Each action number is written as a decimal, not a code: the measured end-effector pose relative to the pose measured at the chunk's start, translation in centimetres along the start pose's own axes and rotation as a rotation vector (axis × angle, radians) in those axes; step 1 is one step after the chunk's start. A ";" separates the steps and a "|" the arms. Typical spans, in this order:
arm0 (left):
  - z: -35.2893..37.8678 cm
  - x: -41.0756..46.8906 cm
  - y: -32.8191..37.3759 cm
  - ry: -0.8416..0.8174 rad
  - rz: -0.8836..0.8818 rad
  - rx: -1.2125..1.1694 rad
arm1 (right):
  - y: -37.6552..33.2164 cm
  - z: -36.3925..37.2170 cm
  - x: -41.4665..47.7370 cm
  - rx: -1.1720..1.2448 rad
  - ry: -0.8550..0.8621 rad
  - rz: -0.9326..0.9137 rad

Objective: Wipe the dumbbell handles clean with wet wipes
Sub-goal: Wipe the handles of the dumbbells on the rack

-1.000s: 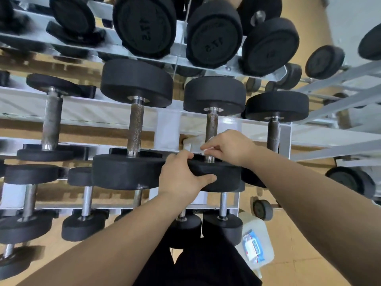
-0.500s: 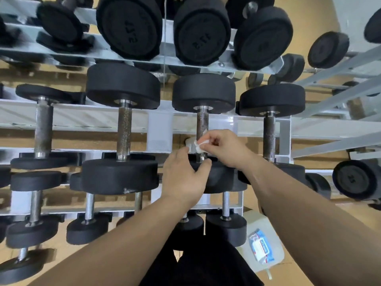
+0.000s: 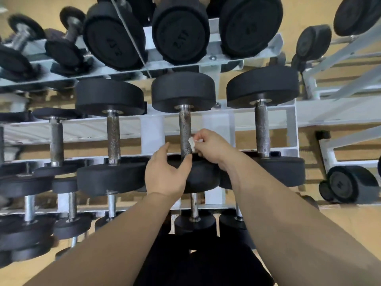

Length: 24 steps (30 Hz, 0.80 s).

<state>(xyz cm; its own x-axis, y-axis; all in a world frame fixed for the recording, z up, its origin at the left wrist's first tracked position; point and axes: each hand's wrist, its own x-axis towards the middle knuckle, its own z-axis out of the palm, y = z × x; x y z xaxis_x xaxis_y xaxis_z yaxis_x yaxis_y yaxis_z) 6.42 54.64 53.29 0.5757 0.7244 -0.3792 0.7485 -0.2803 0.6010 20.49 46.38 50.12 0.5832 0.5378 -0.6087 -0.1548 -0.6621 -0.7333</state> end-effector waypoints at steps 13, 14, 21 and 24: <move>-7.1 0.4 -1.7 0.011 0.358 0.202 | -7.3 3.2 -2.9 0.114 0.069 -0.196; -8.4 0.8 -2.7 0.093 0.424 0.263 | -7.9 4.1 -2.7 0.078 0.099 -0.223; -16.4 5.5 -10.3 0.246 0.286 0.126 | -11.7 11.5 -1.5 0.014 0.166 -0.204; -17.2 7.8 -12.8 0.074 0.139 -0.021 | -12.2 14.9 -0.7 -0.067 0.229 -0.205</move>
<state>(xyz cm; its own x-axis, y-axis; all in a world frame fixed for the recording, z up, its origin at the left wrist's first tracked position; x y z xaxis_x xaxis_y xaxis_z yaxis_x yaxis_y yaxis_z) -4.38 74.71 54.78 0.6472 0.7240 -0.2388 0.6554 -0.3684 0.6594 10.12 61.88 55.01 0.7624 0.5373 -0.3606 0.0331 -0.5889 -0.8075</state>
